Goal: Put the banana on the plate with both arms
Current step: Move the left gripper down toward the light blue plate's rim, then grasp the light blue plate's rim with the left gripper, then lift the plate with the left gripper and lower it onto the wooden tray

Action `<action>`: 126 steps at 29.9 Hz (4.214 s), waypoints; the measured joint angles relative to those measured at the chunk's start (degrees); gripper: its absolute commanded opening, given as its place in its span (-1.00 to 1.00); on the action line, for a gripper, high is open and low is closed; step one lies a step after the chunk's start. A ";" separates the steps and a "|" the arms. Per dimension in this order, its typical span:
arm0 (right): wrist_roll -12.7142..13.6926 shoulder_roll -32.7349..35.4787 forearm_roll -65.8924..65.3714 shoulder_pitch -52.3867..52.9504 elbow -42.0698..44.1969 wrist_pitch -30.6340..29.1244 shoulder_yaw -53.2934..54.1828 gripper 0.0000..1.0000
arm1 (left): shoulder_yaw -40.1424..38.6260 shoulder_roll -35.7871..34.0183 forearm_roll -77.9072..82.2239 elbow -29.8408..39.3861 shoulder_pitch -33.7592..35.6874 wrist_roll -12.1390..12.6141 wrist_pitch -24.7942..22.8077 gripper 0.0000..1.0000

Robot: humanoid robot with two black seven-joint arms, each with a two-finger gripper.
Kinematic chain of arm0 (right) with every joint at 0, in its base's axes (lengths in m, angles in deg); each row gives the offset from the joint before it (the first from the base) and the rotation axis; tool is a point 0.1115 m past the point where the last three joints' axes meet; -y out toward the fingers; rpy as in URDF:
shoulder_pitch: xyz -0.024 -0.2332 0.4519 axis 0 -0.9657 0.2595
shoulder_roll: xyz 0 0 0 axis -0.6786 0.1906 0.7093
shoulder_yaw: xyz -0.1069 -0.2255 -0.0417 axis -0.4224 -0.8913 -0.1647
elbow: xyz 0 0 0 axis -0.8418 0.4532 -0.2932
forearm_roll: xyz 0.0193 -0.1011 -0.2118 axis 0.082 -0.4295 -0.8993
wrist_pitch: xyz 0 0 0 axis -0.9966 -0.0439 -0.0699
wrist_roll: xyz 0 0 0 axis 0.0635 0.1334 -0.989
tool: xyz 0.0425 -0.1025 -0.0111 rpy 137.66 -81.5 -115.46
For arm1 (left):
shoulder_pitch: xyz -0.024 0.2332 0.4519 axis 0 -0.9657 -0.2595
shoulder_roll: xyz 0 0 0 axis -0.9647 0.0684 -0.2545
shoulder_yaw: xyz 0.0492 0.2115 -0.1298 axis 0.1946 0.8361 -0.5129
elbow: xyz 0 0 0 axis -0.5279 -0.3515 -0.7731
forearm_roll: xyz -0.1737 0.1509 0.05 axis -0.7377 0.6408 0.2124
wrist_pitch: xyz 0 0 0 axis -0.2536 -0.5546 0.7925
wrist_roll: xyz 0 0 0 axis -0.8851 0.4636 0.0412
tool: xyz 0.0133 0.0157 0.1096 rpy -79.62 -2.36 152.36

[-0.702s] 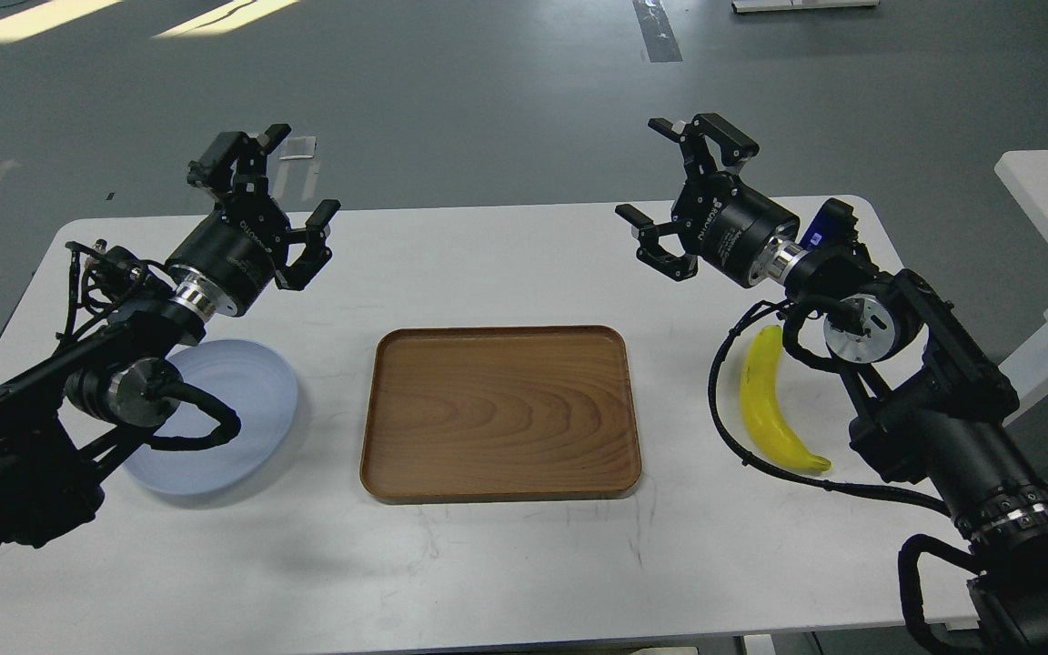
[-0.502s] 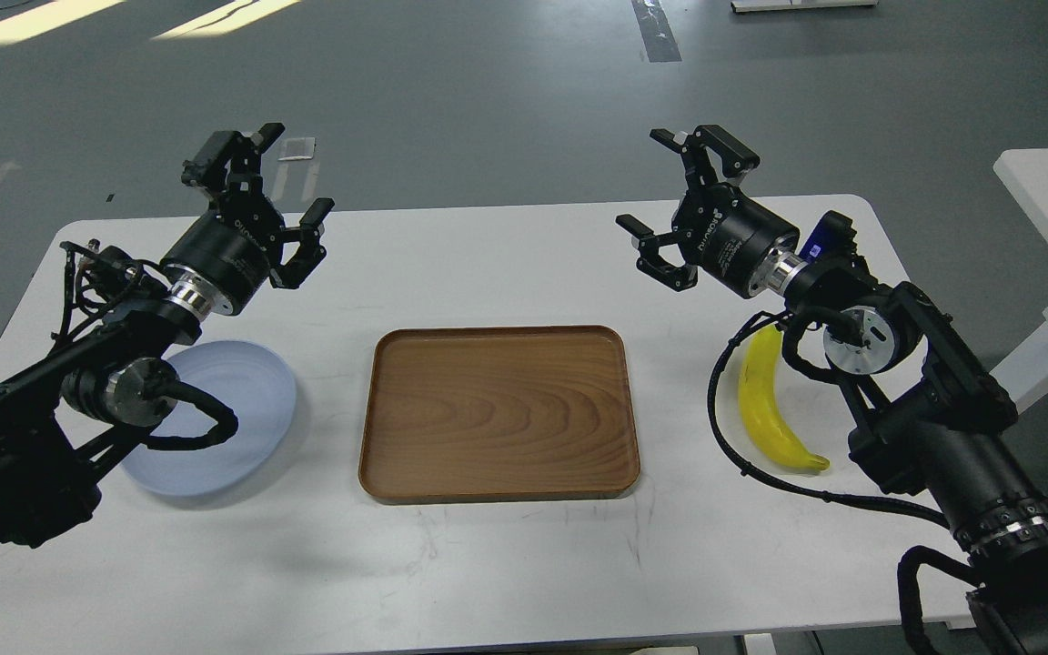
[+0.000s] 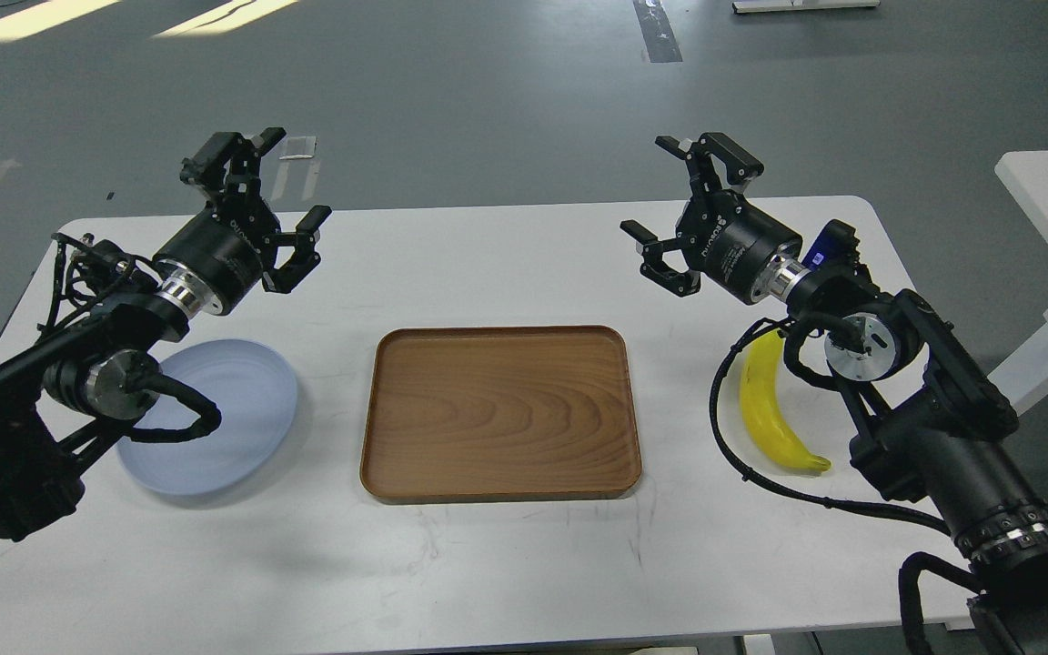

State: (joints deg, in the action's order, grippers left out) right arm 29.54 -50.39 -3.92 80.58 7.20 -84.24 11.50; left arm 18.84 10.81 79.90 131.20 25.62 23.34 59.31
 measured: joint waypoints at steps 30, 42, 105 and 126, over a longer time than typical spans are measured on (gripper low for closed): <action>1.49 0.15 0.00 -0.38 -1.36 0.23 -0.89 1.00 | -0.73 -3.64 0.29 0.01 -0.03 0.91 -1.73 0.95; 1.38 0.07 0.00 -0.53 -1.93 0.22 -0.72 1.00 | -0.34 -3.67 0.48 0.68 0.15 1.85 -1.56 0.95; 0.77 -0.06 -0.09 -3.39 -2.90 0.04 -1.04 1.00 | 25.43 -19.36 66.65 -3.17 -11.70 0.69 30.82 -0.99; 0.77 0.14 -0.09 -4.12 -3.57 0.11 -0.79 1.00 | 24.90 -19.33 66.04 -0.15 -5.54 -4.15 31.16 -1.00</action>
State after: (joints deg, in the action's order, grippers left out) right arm 30.31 -50.25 -4.01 76.45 3.63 -84.14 10.71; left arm 43.74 -8.52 145.94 131.05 20.08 19.20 90.47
